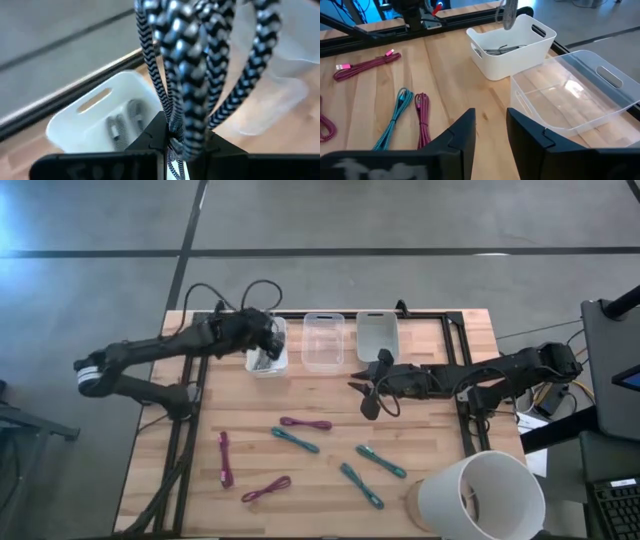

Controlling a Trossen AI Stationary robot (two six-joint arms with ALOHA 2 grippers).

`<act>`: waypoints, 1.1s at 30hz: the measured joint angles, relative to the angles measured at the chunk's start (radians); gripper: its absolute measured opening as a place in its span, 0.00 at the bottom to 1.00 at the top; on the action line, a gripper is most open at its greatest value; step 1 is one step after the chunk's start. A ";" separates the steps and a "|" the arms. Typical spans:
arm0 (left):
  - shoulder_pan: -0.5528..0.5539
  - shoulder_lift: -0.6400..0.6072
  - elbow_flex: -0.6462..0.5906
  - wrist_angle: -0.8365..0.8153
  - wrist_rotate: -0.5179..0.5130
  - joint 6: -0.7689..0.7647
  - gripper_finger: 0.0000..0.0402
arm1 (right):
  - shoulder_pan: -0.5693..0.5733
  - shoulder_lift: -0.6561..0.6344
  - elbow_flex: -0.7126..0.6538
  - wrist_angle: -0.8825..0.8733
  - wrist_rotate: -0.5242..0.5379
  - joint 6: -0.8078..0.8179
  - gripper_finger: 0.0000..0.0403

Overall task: Pick & Place USB Port
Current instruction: Put the gray charger cable into the white bin

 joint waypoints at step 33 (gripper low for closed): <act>0.202 0.357 -0.004 -0.035 0.202 -0.012 0.26 | 0.000 0.000 0.000 -0.005 0.000 0.029 0.21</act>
